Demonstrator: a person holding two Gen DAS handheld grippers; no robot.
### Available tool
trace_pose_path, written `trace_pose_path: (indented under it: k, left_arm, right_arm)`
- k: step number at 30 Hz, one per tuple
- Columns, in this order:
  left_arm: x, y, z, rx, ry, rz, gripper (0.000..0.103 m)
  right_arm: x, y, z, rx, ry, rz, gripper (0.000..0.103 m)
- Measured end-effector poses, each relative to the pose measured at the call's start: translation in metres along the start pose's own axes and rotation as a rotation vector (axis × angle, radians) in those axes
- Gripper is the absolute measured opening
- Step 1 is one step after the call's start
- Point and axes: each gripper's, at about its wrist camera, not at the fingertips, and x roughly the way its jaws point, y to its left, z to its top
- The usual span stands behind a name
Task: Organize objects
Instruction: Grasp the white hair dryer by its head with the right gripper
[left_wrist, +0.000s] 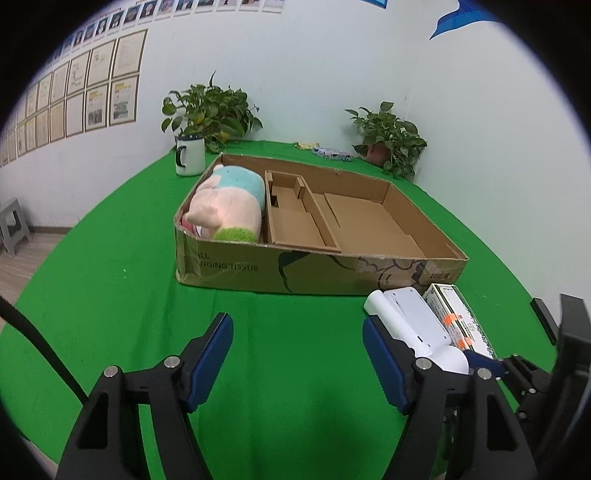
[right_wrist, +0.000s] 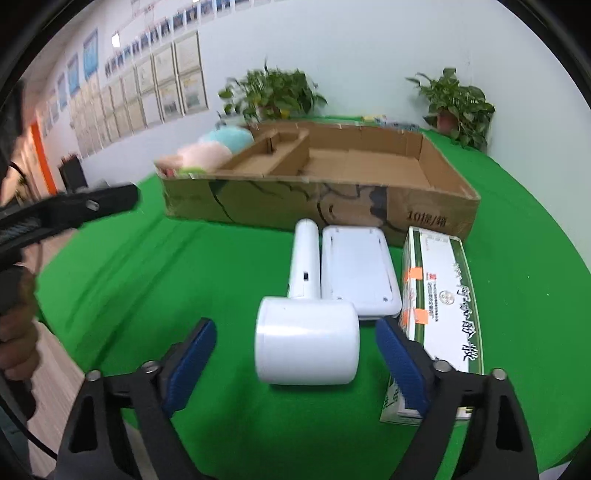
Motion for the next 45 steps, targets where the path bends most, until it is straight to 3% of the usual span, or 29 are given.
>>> trace_pose_path:
  k: [1,3,5,8,9,10,15,17,19,23,27,31,35,45]
  left_arm:
    - [0.001,0.001,-0.001,-0.003,0.004,-0.003,0.072]
    - [0.002,0.002,-0.003,-0.009,0.012,-0.013,0.072]
    - [0.006,0.005,-0.004,-0.02,0.04,-0.035,0.072]
    - [0.016,0.01,-0.003,-0.048,0.086,-0.076,0.072]
    - [0.02,0.012,-0.002,-0.063,0.106,-0.098,0.072]
    - [0.024,0.013,-0.002,-0.072,0.119,-0.113,0.072]
    - [0.055,0.008,0.006,-0.098,0.217,-0.229,0.072]
    - [0.072,0.001,0.011,-0.099,0.251,-0.266,0.072]
    - [0.087,-0.005,0.015,-0.103,0.287,-0.285,0.072]
    - [0.107,-0.023,0.017,-0.086,0.356,-0.329,0.07]
    - [0.112,-0.036,0.006,-0.044,0.405,-0.33,0.068]
    - [0.116,-0.043,-0.007,-0.024,0.44,-0.317,0.053]
    - [0.118,-0.041,-0.012,-0.034,0.454,-0.278,0.037]
    - [0.13,-0.032,-0.005,-0.094,0.474,-0.263,0.035]
  right_arm:
    - [0.006,0.001,0.001,-0.002,0.021,-0.021,0.064]
    - [0.016,0.005,0.0,-0.002,0.063,-0.057,0.053]
    - [0.017,0.008,-0.002,0.004,0.065,-0.042,0.055]
    - [0.01,0.021,-0.005,0.01,0.07,0.095,0.064]
    - [0.008,0.026,-0.006,0.0,0.062,0.123,0.081]
    - [0.004,0.032,-0.007,-0.014,0.041,0.129,0.091]
    - [0.01,0.032,-0.004,0.037,0.053,0.147,0.091]
    - [0.014,0.032,-0.002,0.04,0.068,0.146,0.085]
    - [0.019,0.032,0.003,0.038,0.077,0.14,0.065]
    - [0.02,0.036,0.005,0.033,0.086,0.119,0.062]
    - [0.009,0.039,-0.01,0.053,0.072,0.098,0.057]
    - [0.007,0.045,-0.035,0.054,0.066,0.049,0.054]
    - [0.005,0.046,-0.04,0.046,0.051,0.028,0.054]
    - [0.007,0.053,-0.045,0.006,0.048,-0.009,0.053]
